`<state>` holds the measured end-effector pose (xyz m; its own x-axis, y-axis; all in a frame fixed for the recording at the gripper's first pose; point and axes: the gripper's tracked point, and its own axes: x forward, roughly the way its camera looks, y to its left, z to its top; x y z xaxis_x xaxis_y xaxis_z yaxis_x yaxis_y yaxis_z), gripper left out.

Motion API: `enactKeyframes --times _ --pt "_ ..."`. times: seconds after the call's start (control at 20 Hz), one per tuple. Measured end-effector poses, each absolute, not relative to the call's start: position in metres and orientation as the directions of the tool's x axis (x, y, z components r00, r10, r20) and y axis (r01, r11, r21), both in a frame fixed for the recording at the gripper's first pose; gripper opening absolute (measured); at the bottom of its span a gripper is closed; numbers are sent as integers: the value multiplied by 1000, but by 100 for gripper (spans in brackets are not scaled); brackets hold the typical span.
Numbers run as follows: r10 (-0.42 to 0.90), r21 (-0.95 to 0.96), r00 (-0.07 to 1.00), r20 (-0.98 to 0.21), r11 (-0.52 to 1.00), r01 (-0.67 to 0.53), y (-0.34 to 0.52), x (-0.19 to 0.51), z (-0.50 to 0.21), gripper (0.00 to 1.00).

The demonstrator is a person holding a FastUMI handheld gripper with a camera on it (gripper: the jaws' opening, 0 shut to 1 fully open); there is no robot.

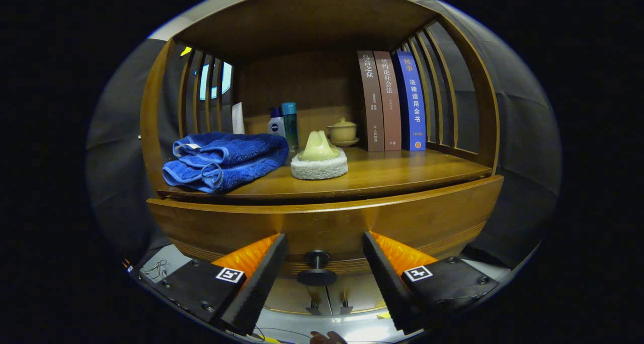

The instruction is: Pull open the drawer, take out the items inside it, and place them on the countertop above the cabinet.

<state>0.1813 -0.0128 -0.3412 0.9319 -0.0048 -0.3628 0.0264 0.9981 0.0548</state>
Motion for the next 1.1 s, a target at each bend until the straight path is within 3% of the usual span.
enactKeyframes --times 1.1 --pt "-18 40 943 -334 999 33 -10 171 -317 99"
